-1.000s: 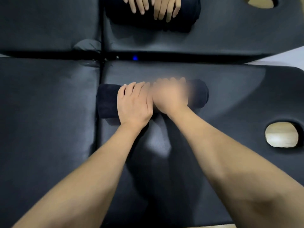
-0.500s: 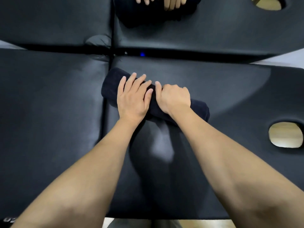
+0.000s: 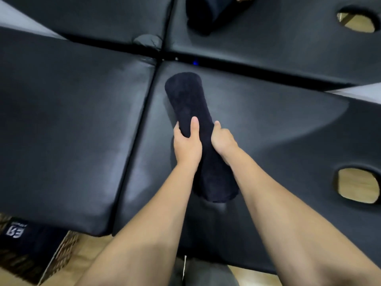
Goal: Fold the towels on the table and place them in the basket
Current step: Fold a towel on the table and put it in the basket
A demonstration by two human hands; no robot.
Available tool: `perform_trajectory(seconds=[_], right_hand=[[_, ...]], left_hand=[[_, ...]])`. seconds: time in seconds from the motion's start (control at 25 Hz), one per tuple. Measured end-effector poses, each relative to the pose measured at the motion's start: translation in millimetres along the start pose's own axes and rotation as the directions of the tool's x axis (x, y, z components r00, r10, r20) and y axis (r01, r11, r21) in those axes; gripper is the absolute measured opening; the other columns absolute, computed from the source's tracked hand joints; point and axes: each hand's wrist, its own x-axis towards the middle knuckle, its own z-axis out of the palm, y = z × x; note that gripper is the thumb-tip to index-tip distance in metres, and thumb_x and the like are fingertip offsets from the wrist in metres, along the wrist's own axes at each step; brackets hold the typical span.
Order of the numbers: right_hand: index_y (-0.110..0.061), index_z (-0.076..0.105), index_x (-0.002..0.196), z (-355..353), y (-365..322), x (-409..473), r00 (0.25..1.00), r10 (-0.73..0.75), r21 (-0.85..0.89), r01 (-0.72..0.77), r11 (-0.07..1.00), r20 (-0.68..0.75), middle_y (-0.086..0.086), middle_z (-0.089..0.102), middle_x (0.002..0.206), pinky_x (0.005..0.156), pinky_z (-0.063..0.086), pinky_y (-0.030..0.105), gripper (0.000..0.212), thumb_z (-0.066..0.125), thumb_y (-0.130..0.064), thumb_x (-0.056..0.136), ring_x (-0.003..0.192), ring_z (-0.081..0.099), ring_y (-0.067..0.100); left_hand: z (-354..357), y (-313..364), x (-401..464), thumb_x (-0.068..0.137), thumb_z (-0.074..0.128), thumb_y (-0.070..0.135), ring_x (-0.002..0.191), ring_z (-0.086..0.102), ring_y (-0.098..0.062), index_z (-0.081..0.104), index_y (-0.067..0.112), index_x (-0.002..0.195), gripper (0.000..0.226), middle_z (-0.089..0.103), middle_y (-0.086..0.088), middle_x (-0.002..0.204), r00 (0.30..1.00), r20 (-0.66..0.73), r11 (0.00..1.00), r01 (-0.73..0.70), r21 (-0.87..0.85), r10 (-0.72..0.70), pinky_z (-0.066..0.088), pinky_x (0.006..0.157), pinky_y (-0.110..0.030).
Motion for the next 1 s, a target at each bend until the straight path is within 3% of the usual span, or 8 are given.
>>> perform_trajectory(seconds=[0.08, 0.2, 0.28, 0.4, 0.56, 0.76, 0.92, 1.0], right_hand=[[-0.002, 0.042, 0.15, 5, 14, -16, 1.0, 0.007, 0.084, -0.009, 0.996, 0.02, 0.016, 0.047, 0.153, 0.117, 0.033, 0.044, 0.071, 0.011, -0.05, 0.108, 0.139, 0.045, 0.034], [-0.006, 0.048, 0.146, 12, 24, -39, 0.996, 0.038, 0.149, -0.049, 0.988, 0.077, 0.012, 0.055, 0.144, 0.106, 0.041, 0.042, 0.083, 0.008, -0.064, 0.103, 0.13, 0.052, 0.033], [-0.009, 0.051, 0.143, 16, 22, -57, 0.992, -0.023, 0.135, 0.006, 0.991, 0.123, 0.011, 0.058, 0.14, 0.103, 0.042, 0.04, 0.097, 0.009, -0.08, 0.093, 0.127, 0.056, 0.032], [-0.027, 0.046, 0.139, 19, 32, -81, 0.949, -0.172, 0.352, 0.072, 0.933, 0.262, 0.002, 0.057, 0.139, 0.107, 0.047, 0.046, 0.106, 0.031, -0.102, 0.066, 0.122, 0.06, 0.023], [-0.026, 0.054, 0.138, 14, 36, -101, 0.835, -0.303, 0.515, 0.028, 0.857, 0.459, -0.001, 0.071, 0.126, 0.101, 0.054, 0.047, 0.096, 0.07, -0.086, 0.064, 0.112, 0.071, 0.021], [-0.029, 0.061, 0.128, 31, 2, -149, 0.791, -0.478, 0.436, 0.303, 0.847, 0.38, -0.008, 0.073, 0.12, 0.099, 0.056, 0.041, 0.066, 0.061, -0.076, 0.082, 0.107, 0.071, 0.011], [-0.028, 0.062, 0.129, 63, -31, -187, 0.743, -0.529, 0.392, 0.38, 0.838, 0.411, -0.007, 0.072, 0.119, 0.095, 0.058, 0.041, 0.085, 0.056, -0.087, 0.069, 0.105, 0.072, 0.013], [-0.027, 0.062, 0.131, 86, -41, -205, 0.71, -0.538, 0.395, 0.381, 0.836, 0.453, -0.005, 0.074, 0.118, 0.094, 0.059, 0.042, 0.085, 0.058, -0.085, 0.069, 0.104, 0.073, 0.015]], left_hand=[[-14, 2, -6, 0.063, 0.061, 0.088, 0.11, 0.067, -0.009, 0.059, 0.032, 0.128, 0.086, 0.07, 0.014, 0.12, 0.992, 0.087, 0.995, 0.093, -0.046, -0.089, 0.053, 0.102, -0.039], [-33, 8, -21, 0.068, 0.072, 0.08, 0.101, 0.074, -0.017, 0.064, 0.025, 0.121, 0.077, 0.076, 0.006, 0.111, 0.918, 0.32, 0.961, 0.269, -0.065, -0.235, 0.057, 0.095, -0.042], [-49, 9, -32, 0.078, 0.071, 0.07, 0.098, 0.075, -0.021, 0.065, 0.02, 0.124, 0.068, 0.077, -0.001, 0.109, 0.901, 0.36, 0.947, 0.3, -0.111, -0.243, 0.059, 0.089, -0.039], [-64, 12, -63, 0.087, 0.066, 0.063, 0.098, 0.075, -0.022, 0.066, 0.015, 0.126, 0.062, 0.077, -0.005, 0.109, 0.913, 0.351, 0.93, 0.295, -0.221, -0.206, 0.058, 0.08, -0.035], [-85, 23, -104, 0.085, 0.063, 0.069, 0.093, 0.075, -0.017, 0.055, 0.015, 0.126, 0.068, 0.074, -0.003, 0.113, 0.961, 0.196, 0.933, 0.242, -0.268, -0.193, 0.06, 0.07, -0.031], [-131, 36, -132, 0.09, 0.04, 0.078, 0.099, 0.064, -0.008, 0.053, 0.018, 0.12, 0.068, 0.063, 0.008, 0.111, 0.996, -0.054, 0.967, 0.057, -0.248, -0.073, 0.051, 0.074, -0.025], [-182, 36, -142, 0.087, 0.047, 0.079, 0.107, 0.065, -0.014, 0.06, 0.02, 0.117, 0.068, 0.067, 0.004, 0.117, 0.975, -0.222, 0.969, -0.051, -0.242, -0.004, 0.052, 0.097, -0.035], [-212, 27, -152, 0.081, 0.058, 0.076, 0.105, 0.069, -0.013, 0.061, 0.023, 0.121, 0.067, 0.07, 0.005, 0.118, 0.971, -0.239, 0.951, -0.08, -0.3, 0.006, 0.054, 0.096, -0.036]])
